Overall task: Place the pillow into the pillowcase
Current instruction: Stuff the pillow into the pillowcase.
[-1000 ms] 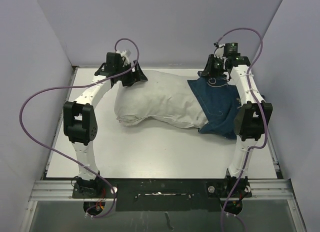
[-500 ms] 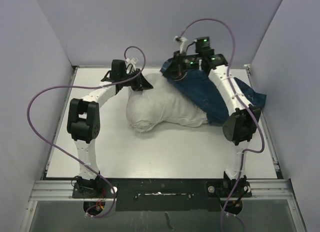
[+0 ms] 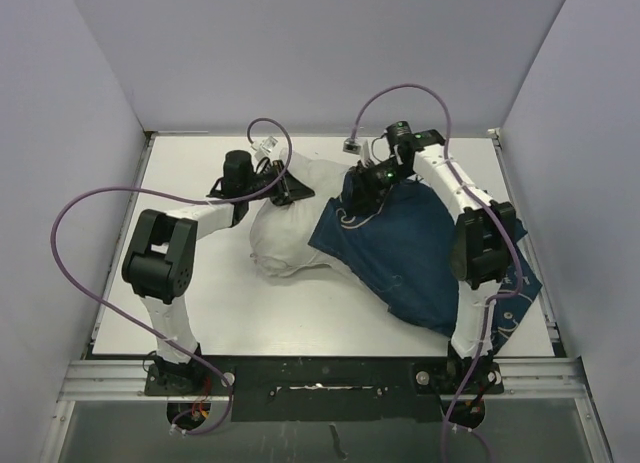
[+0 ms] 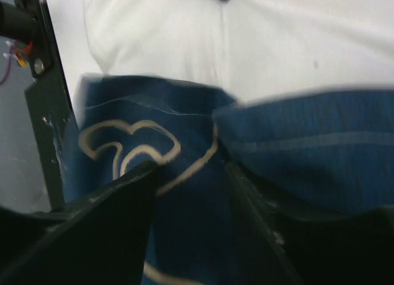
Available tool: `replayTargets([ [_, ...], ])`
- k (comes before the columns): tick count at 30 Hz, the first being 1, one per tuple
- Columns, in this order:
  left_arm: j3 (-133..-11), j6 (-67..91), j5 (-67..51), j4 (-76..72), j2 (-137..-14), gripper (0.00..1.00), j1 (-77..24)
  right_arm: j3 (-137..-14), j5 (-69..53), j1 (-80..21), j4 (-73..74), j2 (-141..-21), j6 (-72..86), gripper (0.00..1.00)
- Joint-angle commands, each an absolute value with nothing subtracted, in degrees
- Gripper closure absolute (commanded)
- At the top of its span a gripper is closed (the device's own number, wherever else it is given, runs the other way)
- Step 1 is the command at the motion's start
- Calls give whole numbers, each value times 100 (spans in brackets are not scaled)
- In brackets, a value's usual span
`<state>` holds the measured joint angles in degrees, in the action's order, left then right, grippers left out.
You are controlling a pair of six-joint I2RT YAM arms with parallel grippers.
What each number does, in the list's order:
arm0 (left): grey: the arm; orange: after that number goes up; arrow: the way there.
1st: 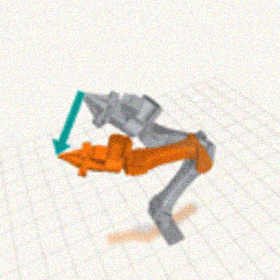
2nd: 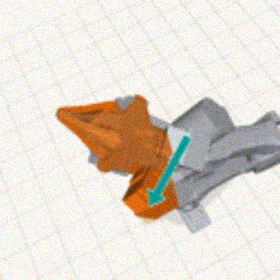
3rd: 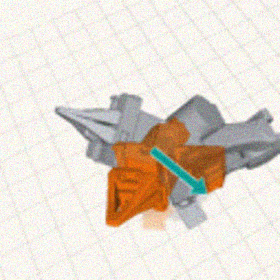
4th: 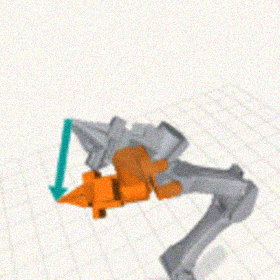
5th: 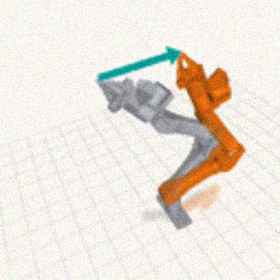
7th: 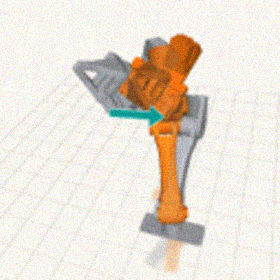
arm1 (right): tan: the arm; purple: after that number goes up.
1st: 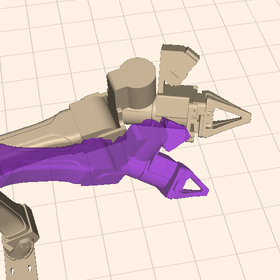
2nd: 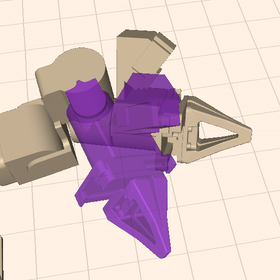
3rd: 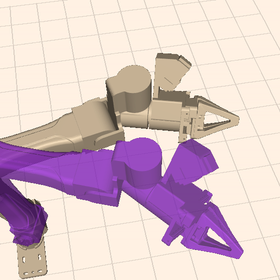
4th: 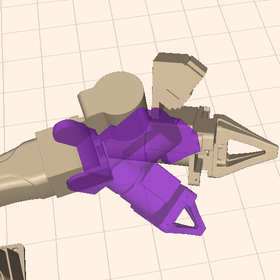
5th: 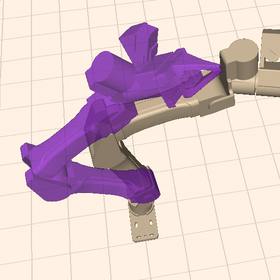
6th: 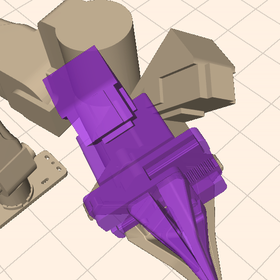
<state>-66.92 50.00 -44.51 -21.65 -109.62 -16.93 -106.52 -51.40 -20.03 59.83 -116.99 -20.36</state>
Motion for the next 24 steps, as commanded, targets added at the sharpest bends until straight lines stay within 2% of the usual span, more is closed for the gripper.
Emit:
replayTargets([
  [1, -6453, 5056, -4339, -2737, -10525, 86, -1706, -10902, -5160, -1582, 7622, -10666, -4609, 38],
  [4, -6465, 4851, -4206, -2701, -10311, 70, -1615, -11266, -5823, -1278, 8086, -10274, -5106, 17],
  [8, -6679, 4403, -4015, -2292, -10002, 44, -1281, -11167, -5761, -887, 7681, -9701, -4612, 2],
  [11, -7063, 4145, -3916, -1723, -9948, 26, -924, -10511, -4673, -581, 6609, -9434, -3531, 2],
  [13, -7398, 3878, -3753, -1180, -9991, 6, -837, -10180, -4351, -321, 6270, -9438, -3172, 2],
  [14, -7601, 3676, -3714, -882, -10058, 2, -842, -10056, -4319, -241, 6189, -9466, -3120, 2],
  [18, -8480, 3368, -3958, 55, -10738, 2, -989, -9693, -4025, -489, 5870, -9614, -3488, 2],
  [24, -9631, 2967, -4619, 1217, -11829, 3, -1498, -10054, -3703, -543, 5483, -10334, -3235, 1],
])
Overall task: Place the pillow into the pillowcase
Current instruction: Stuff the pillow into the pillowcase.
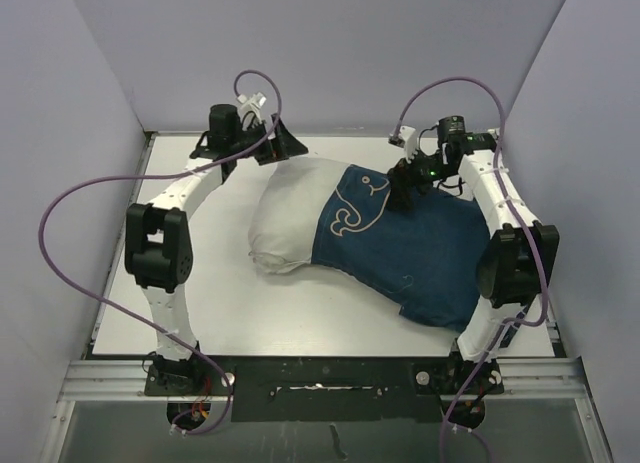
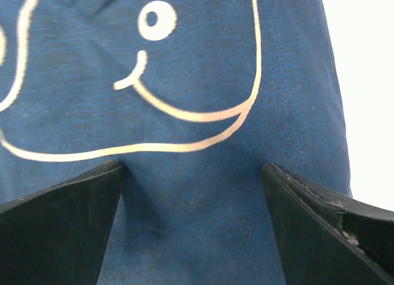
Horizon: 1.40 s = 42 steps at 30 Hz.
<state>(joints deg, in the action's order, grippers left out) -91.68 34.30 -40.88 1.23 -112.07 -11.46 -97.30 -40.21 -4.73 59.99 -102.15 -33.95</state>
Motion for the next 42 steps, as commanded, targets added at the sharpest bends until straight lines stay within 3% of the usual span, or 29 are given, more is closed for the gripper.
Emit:
replayTargets([
  [1, -9726, 2849, -4645, 1394, -11910, 5, -1578, -10114, -3726, -549, 5500, -10422, -3241, 4],
  [3, -9767, 2697, -4684, 1716, -12053, 16, -1705, -10279, -3919, -598, 5663, -10559, -3274, 19],
  [5, -9715, 2668, -4803, 1870, -12143, 32, -1722, -10427, -4205, -691, 5815, -10601, -3377, 45],
  [7, -9630, 2651, -4883, 1940, -12176, 49, -1708, -10467, -4385, -822, 5789, -10552, -3431, 80],
  [8, -9591, 2677, -4943, 1931, -12180, 62, -1695, -10468, -4481, -872, 5739, -10504, -3428, 89],
  [10, -9554, 2745, -5149, 1817, -12189, 77, -1671, -10464, -4642, -981, 5621, -10412, -3440, 100],
  [15, -9425, 3496, -5835, 637, -12130, 99, -1689, -10859, -4909, -1219, 5529, -10504, -3256, 100],
  [19, -9325, 4732, -6164, -1204, -11945, 100, -1827, -11808, -4996, -1716, 5129, -10966, -2575, 100],
  [25, -9593, 6412, -6027, -3367, -11838, 100, -1935, -14258, -5360, -2518, 4157, -12122, -889, 100],
  [28, -9421, 6723, -5780, -3981, -11670, 100, -1858, -13947, -5201, -2636, 3952, -12194, -696, 100],
  [33, -8705, 7197, -5557, -4783, -11639, 100, -1508, -12068, -3655, -2036, 4070, -12226, -1389, 100],
  [37, -8373, 6727, -5659, -4337, -11701, 100, -1559, -12024, -2991, -1574, 4234, -12451, -2334, 100],
  [42, -8398, 6332, -5814, -3838, -12001, 100, -1896, -12479, -3108, -1406, 4322, -12606, -2647, 100],
])
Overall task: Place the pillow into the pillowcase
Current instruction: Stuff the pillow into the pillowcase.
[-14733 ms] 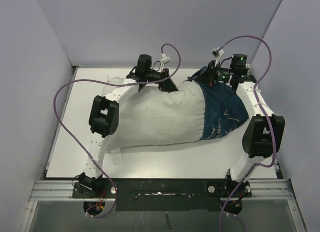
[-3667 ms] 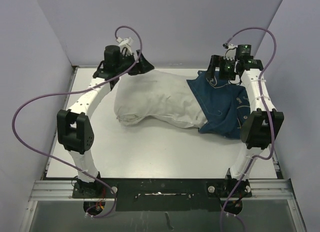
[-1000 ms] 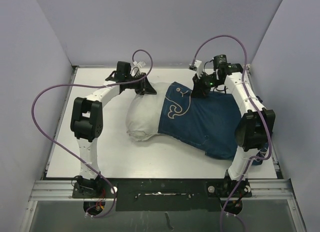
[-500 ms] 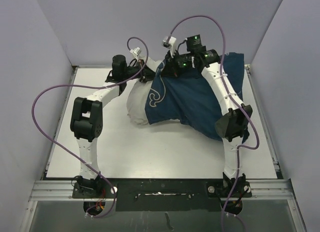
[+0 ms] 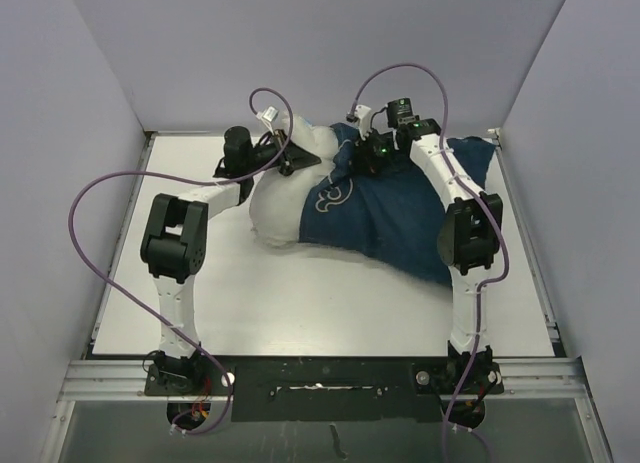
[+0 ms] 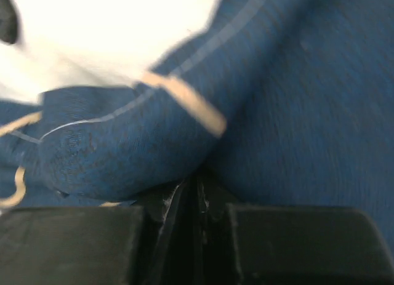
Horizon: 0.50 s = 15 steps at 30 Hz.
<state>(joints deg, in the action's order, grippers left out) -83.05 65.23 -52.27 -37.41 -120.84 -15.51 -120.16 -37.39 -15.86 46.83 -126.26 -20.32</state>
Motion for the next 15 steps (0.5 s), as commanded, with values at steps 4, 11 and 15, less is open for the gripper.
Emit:
replayTargets([
  [4, -8826, 6534, -5914, -3871, -12188, 100, -2140, -13503, -4123, -1510, 4165, -12627, -2198, 100],
  [11, -9449, 6105, -5297, -2942, -12064, 100, -2159, -13921, -5680, -2269, 2707, -12122, -605, 100],
  [15, -8739, 6318, -4577, -3263, -11902, 100, -1855, -11765, -5527, -2425, 2250, -11514, -384, 100],
])
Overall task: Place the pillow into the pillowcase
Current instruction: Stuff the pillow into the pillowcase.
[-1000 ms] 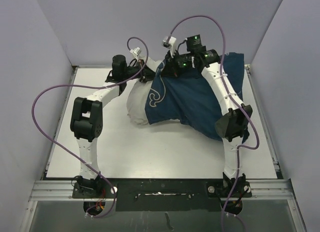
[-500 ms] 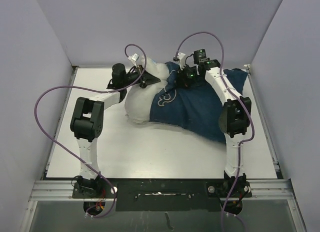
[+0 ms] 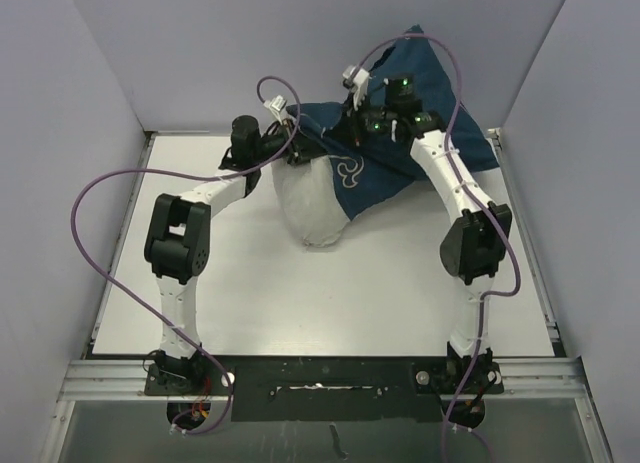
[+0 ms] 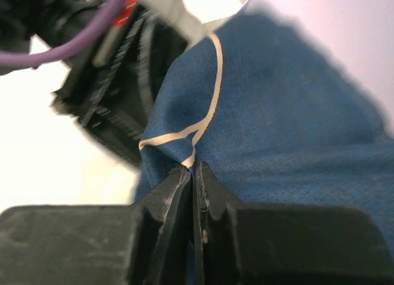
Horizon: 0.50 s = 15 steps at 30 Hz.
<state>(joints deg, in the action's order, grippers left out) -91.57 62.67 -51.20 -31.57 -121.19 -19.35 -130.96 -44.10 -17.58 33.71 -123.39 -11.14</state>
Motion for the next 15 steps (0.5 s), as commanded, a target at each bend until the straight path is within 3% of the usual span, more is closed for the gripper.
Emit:
replayTargets([
  [1, -8600, 6342, -4507, -3339, -11876, 100, -1807, -11377, -5260, -2411, 2358, -11493, -479, 100],
  [3, -8412, 6254, -4491, -3293, -11849, 100, -1771, -10985, -4536, -2348, 2868, -11683, -918, 98],
  [8, -7752, 5879, -4604, -2961, -11629, 93, -1722, -11017, -4360, -1653, 3472, -11831, -1905, 73],
  [13, -6856, 5273, -4358, -2493, -10803, 65, -1470, -11851, -5627, -938, 4526, -11372, -3181, 21],
  [15, -6644, 4787, -4224, -2125, -10292, 51, -1341, -11953, -6070, -650, 4803, -11133, -3595, 5],
])
